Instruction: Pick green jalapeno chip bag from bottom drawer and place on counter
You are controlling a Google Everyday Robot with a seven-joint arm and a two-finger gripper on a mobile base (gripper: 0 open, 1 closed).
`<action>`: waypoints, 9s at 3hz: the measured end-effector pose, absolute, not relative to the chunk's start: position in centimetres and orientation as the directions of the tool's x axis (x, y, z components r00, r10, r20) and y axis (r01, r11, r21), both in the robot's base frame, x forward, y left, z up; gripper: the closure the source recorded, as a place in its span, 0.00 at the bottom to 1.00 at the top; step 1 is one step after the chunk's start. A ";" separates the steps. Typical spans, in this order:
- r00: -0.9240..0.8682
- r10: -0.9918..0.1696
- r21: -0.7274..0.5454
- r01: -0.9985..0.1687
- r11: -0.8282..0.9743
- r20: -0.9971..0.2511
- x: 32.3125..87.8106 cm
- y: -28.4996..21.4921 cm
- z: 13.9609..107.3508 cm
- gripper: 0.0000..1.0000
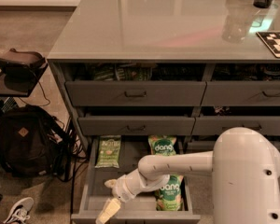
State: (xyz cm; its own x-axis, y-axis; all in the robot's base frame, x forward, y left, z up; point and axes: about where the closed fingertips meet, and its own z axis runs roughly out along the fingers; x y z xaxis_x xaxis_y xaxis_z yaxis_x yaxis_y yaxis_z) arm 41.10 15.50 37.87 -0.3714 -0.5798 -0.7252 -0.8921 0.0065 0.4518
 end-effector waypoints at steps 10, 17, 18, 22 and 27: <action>-0.386 -0.561 0.206 -0.911 0.358 -0.733 61.6 13.9 29.5 0.00; -0.543 -0.438 0.335 -0.819 0.466 -0.717 68.2 13.7 19.2 0.00; -0.483 -0.458 0.256 -0.843 0.473 -0.746 69.2 14.8 19.2 0.00; -0.476 -0.453 0.178 -0.811 0.557 -0.754 74.4 16.7 12.9 0.00; -0.455 -0.417 0.161 -0.804 0.573 -0.787 74.2 15.0 13.4 0.89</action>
Offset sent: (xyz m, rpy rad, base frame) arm 0.0195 0.0029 0.0172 0.0317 -0.0761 0.0161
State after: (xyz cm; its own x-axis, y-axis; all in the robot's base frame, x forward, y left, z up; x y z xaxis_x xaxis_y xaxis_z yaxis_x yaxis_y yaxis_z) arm 74.20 14.98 13.40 -0.4552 -0.4174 -0.7865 -0.8035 0.5732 0.1609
